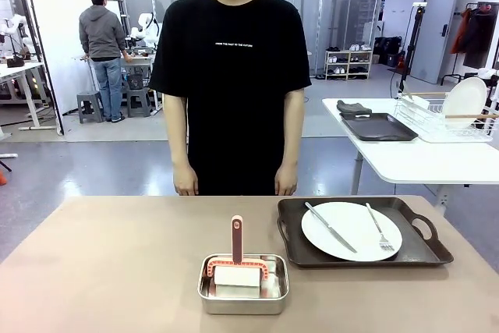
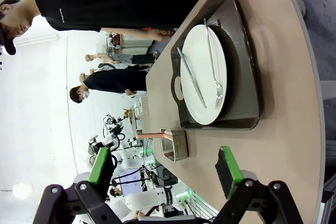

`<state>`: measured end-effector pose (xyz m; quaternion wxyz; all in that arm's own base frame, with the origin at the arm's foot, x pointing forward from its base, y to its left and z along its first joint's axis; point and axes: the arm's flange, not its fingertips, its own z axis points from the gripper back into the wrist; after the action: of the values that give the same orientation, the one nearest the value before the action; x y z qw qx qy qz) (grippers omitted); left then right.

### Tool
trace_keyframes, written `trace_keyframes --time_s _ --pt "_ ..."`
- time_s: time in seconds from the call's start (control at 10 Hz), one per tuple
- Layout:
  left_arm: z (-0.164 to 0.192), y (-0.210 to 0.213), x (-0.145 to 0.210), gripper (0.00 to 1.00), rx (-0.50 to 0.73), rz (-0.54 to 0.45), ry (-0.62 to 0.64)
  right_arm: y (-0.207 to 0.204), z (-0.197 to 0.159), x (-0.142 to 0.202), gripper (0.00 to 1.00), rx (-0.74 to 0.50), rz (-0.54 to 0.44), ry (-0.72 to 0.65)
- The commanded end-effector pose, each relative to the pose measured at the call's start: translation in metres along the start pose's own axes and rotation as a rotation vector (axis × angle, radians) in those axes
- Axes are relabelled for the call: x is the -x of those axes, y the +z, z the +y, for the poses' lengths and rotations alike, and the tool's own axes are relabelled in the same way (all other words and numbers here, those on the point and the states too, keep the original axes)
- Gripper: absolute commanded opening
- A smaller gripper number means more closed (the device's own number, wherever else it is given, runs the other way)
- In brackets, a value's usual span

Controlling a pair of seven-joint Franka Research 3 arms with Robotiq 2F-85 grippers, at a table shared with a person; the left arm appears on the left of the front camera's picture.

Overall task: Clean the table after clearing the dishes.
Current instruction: When the right (or left) Handle tray is removed, use the right hand (or left hand) to clean the right (or left) side of the table with the Lint Roller.

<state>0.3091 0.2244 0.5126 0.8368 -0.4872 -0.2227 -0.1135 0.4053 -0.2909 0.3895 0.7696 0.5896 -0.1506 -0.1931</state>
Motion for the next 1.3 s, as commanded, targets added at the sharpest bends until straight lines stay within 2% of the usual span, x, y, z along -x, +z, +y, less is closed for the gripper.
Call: trace_keyframes --time_s 0.0,1.2 --pt "-0.003 0.0019 0.0023 1.0 0.0 0.001 -0.011 0.0006 0.0028 0.0017 1.0 -0.002 -0.002 0.003" --pt "-0.003 0.0019 0.0023 1.0 0.0 0.001 -0.011 0.0006 0.0028 0.0017 1.0 -0.002 -0.002 0.003"
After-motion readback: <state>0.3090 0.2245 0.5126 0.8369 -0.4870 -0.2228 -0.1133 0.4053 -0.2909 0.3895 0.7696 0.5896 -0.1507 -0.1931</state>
